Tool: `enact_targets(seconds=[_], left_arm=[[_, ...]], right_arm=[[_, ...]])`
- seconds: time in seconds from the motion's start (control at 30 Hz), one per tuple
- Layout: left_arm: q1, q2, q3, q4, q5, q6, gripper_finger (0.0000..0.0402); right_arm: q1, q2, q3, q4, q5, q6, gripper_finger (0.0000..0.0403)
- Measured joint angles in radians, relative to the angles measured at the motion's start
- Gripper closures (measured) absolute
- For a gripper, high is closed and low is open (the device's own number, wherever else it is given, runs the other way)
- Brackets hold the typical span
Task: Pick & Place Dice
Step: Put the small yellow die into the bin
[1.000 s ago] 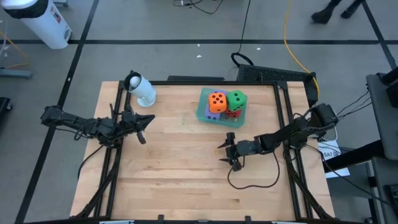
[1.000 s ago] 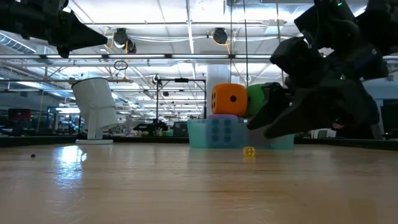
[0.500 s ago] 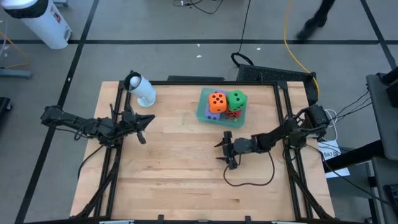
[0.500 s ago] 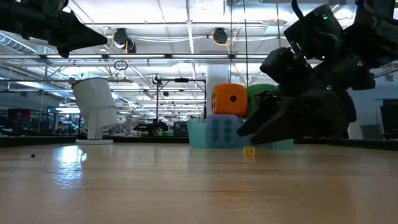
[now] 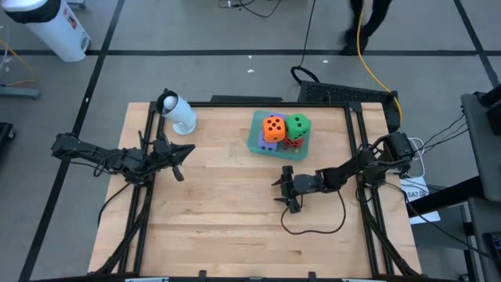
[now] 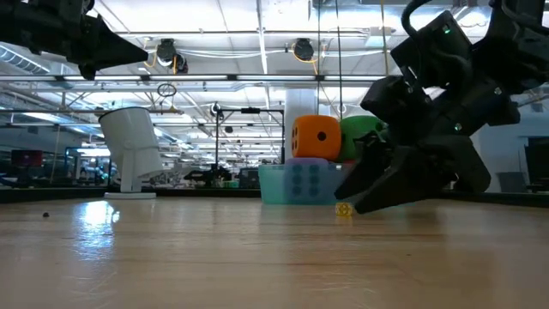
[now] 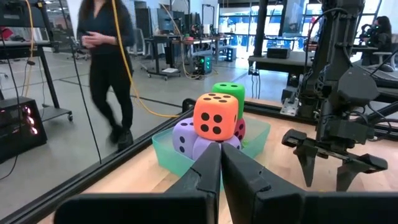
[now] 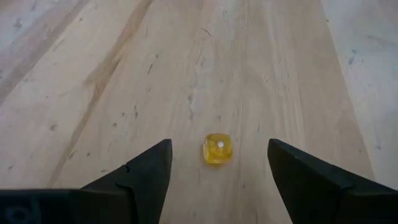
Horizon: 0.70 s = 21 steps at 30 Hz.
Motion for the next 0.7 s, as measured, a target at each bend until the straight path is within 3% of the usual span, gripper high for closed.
enact_targets(seconds=[0.3, 0.47, 0.7], left_arm=[[0.000, 0.000, 0.000, 0.000, -0.002, 0.014, 0.0376], [0.000, 0.000, 0.000, 0.000, -0.002, -0.003, 0.0376], [0.000, 0.000, 0.000, 0.000, 0.006, 0.002, 0.0376]], right_arm=[[-0.029, 0.049, 0.000, 0.056, -0.083, -0.001, 0.0149], [-0.048, 0.120, 0.001, 0.161, -0.086, 0.000, 0.0150], [-0.048, 0.094, 0.002, 0.095, -0.055, 0.001, 0.0157]])
